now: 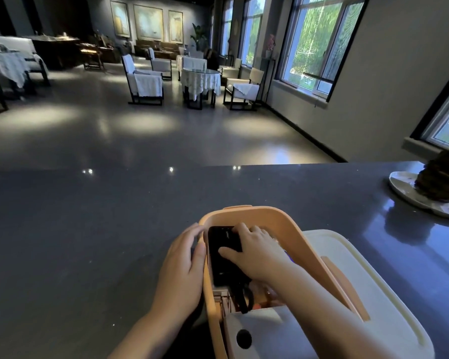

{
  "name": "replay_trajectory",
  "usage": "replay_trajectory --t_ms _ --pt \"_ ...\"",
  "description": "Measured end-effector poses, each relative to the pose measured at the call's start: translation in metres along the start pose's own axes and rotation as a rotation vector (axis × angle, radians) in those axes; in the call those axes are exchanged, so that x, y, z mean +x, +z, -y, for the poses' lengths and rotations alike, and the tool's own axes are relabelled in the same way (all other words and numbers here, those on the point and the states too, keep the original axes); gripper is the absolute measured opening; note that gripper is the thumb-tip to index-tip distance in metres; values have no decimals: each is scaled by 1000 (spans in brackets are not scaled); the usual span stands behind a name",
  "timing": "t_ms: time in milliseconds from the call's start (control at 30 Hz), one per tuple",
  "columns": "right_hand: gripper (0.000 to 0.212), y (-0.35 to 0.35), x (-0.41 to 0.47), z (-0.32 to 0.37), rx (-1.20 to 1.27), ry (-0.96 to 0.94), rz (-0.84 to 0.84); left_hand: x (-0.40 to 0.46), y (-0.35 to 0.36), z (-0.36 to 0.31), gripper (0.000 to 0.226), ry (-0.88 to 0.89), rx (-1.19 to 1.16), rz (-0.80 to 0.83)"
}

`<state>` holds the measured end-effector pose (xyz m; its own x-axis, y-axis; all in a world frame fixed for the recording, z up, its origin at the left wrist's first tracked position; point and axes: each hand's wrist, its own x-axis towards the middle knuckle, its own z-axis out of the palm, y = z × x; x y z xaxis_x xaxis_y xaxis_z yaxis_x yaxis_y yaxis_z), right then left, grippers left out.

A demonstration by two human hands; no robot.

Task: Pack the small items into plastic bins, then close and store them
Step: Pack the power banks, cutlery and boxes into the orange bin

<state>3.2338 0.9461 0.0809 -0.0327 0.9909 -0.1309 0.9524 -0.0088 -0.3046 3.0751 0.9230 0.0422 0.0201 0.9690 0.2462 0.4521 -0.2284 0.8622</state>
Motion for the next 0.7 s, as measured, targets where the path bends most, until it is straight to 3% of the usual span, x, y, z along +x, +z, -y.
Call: replay_trajectory --t_ms 167,333,500,700 --pt "27 -14 -11 -27 34 -38 -217 8 5 -7 39 129 193 119" --pt "40 -12 -26 -58 22 78 -150 7 19 -12 55 182 396 278" --pt "27 -18 -31 -74 161 111 -166 7 25 -12 54 198 490 271" --pt "35 -8 -41 -75 50 75 -140 6 26 -13 50 205 523 269"
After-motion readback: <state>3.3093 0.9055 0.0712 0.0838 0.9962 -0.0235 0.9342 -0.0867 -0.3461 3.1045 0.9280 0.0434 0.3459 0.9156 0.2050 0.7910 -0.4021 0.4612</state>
